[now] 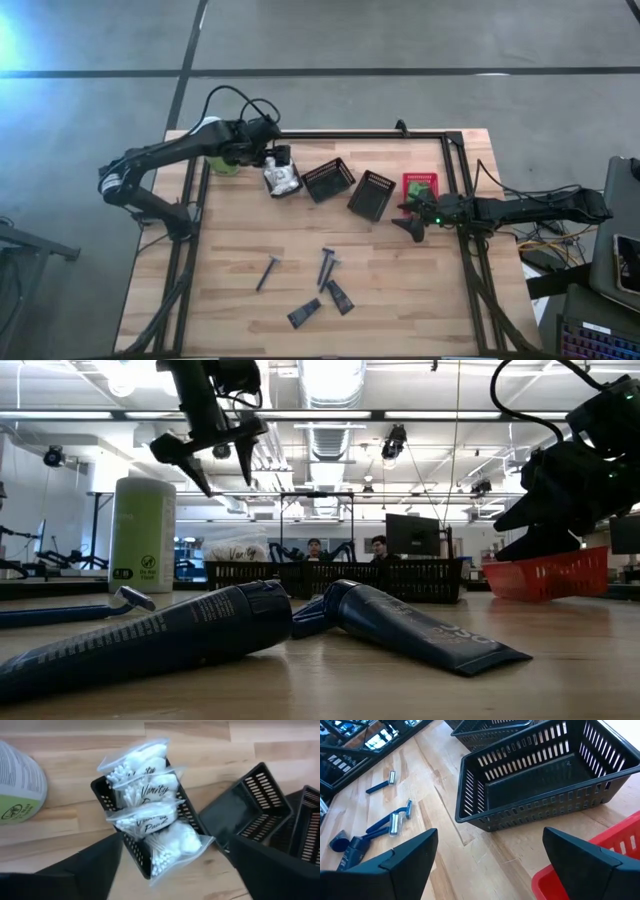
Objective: Pick & Place Travel size toiletries
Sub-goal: Put the left razor into the middle black bin
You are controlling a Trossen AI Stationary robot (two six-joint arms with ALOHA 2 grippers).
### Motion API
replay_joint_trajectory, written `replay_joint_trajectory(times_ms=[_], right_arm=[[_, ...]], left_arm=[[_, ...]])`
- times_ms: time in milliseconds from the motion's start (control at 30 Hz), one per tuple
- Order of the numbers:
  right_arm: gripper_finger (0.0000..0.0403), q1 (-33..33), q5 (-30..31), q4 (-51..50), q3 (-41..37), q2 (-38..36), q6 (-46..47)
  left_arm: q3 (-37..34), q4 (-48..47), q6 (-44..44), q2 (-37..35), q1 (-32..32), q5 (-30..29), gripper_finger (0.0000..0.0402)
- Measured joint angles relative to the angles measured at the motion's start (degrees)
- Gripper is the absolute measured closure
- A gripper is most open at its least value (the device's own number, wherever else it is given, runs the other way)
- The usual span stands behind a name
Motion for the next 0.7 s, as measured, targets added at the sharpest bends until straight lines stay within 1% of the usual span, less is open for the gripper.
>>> replay_joint_trajectory(times_ms=[33,100,200,267,333,467,500,567,700], right_arm=[[0.0047,-0.02,0.00,0.00,0.00,0.02,0.00],[0.0052,-0.01,0.00,0.00,0.00,0.02,0.00],[0.0061,-0.02,0.02,-0.02,0.00,0.02,0.00],[0.0067,-0.02,0.02,-0.04,0.00,0.02,0.00],[0.0073,-0.02,0.01,-0.04,0.00,0.02,0.00],[0.0086,-0.02,0.00,-0.04,-0.01,0.02,0.01],[0.0089,-0.02,0.00,-0.04,-0.01,0.02,0.02],[0.0095,-0.02,-0.02,-0.02,0.00,0.02,0.00],[0.0107,-0.02,-0.02,-0.02,-0.02,0.02,0.01]], left_arm=[[0.01,-0.24,0.04,0.17,-0.02,-0.01,0.0022],[0.01,-0.52,0.05,0.74,-0.08,0.00,0.0009],[-0.06,-0.79,0.29,1.45,-0.08,0.01,0.0026],[-0.06,-0.75,0.23,1.45,-0.08,0.45,0.0031],[-0.06,-0.64,0.23,1.45,-0.10,2.08,0.0031],[-0.06,-0.20,-1.37,1.45,1.11,9.16,0.0041],[-0.06,-0.16,-1.49,1.45,1.55,10.27,0.0051],[-0.06,-0.04,-1.05,1.45,1.67,9.89,0.0081],[-0.06,0.89,-0.63,1.45,0.99,7.13,0.0168]])
